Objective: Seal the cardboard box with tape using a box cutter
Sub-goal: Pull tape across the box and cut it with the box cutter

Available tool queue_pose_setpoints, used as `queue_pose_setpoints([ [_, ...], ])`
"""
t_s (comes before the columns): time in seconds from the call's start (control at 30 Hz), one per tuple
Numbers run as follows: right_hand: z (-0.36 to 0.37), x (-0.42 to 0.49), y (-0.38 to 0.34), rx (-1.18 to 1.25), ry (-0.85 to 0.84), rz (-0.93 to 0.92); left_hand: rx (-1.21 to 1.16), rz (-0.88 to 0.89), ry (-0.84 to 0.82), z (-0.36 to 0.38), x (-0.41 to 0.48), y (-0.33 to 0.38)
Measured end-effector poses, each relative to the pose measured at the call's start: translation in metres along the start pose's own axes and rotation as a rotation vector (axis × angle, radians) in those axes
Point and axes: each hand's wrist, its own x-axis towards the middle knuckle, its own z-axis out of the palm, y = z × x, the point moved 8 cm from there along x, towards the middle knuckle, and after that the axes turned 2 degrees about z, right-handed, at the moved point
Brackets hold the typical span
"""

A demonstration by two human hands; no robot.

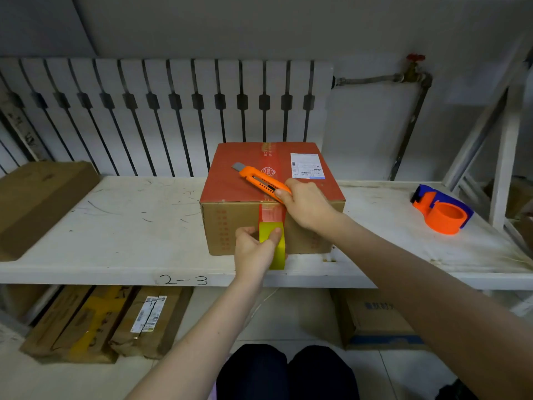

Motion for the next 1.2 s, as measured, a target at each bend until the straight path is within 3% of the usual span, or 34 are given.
queue_pose_setpoints([
  [0.27,0.002,-0.004,-0.002,0.016,-0.012,0.001,-0.068,-0.228,-0.123,0.008,-0.016,0.0],
  [0.57,-0.002,-0.012,0.005,0.152,-0.076,-0.041,-0.16,-0.163,-0.081,0.005,-0.019,0.008],
  [0.67,-0.017,-0.026,0.005,0.205,-0.011,-0.107,-0.2,-0.139,-0.065,0.004,-0.02,0.011],
  [0.77,-0.036,-0.044,0.01,0.075,0.083,-0.13,-0.198,-0.129,-0.068,0.004,-0.022,0.016],
  [0.9,-0.034,-0.066,0.018,-0.134,0.013,-0.152,-0.178,-0.141,-0.068,0.002,-0.024,0.018],
  [1.2,-0.044,-0.084,0.039,-0.29,0.003,-0.112,-0.151,-0.131,-0.003,-0.003,-0.034,0.022],
])
